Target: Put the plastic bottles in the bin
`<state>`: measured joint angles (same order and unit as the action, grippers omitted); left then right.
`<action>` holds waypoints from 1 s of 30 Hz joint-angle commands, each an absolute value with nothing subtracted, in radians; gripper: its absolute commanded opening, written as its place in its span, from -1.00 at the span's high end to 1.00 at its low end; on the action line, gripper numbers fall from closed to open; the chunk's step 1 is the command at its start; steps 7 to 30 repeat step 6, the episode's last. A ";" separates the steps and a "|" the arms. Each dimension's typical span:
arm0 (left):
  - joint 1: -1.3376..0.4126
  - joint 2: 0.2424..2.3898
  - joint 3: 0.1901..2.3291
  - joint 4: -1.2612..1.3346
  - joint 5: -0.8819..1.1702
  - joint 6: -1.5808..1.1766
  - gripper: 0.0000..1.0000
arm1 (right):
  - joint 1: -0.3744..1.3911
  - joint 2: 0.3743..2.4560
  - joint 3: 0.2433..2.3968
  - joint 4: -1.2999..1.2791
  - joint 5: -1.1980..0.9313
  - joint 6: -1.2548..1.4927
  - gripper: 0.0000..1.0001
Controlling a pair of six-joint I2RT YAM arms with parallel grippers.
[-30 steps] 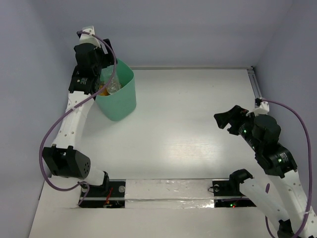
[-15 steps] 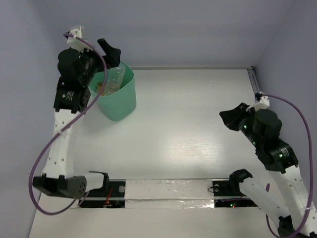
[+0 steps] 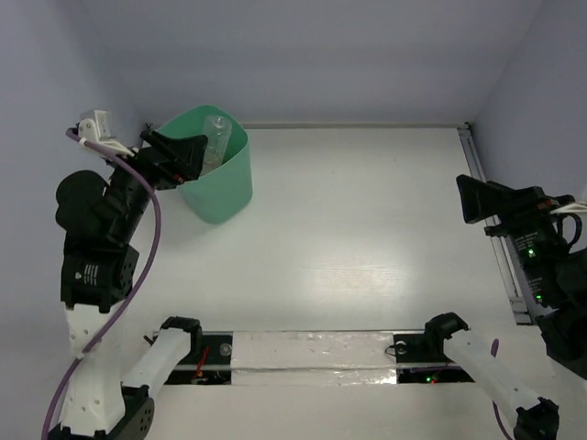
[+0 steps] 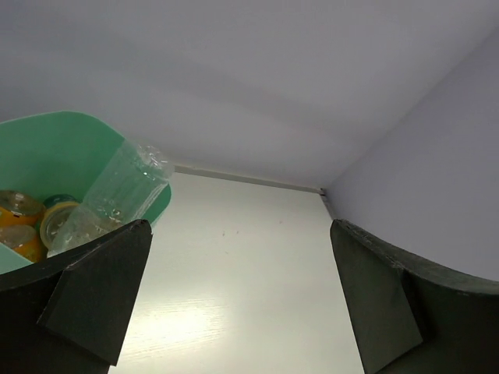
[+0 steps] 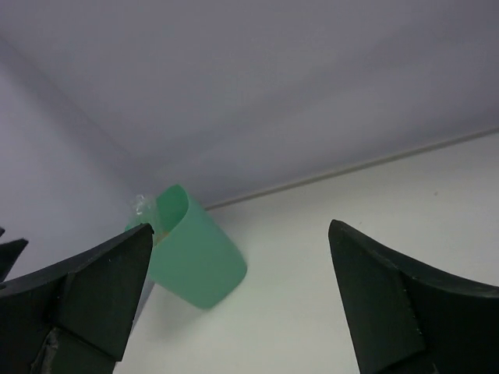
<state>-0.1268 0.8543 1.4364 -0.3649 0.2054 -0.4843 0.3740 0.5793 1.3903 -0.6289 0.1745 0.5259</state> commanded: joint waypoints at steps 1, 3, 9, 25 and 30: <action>-0.121 0.809 1.465 -0.382 0.201 -0.529 -0.98 | 0.373 0.577 1.411 -0.595 0.232 0.502 -1.00; -0.121 0.792 1.465 -0.383 0.202 -0.531 -0.98 | 0.373 0.583 1.393 -0.595 0.224 0.502 -0.99; -0.121 0.788 1.459 -0.419 0.207 -0.532 -0.98 | 0.373 0.588 1.352 -0.589 0.195 0.517 -0.99; -0.121 0.788 1.459 -0.419 0.207 -0.532 -0.98 | 0.373 0.588 1.352 -0.589 0.195 0.517 -0.99; -0.121 0.788 1.459 -0.419 0.207 -0.532 -0.98 | 0.373 0.588 1.352 -0.589 0.195 0.517 -0.99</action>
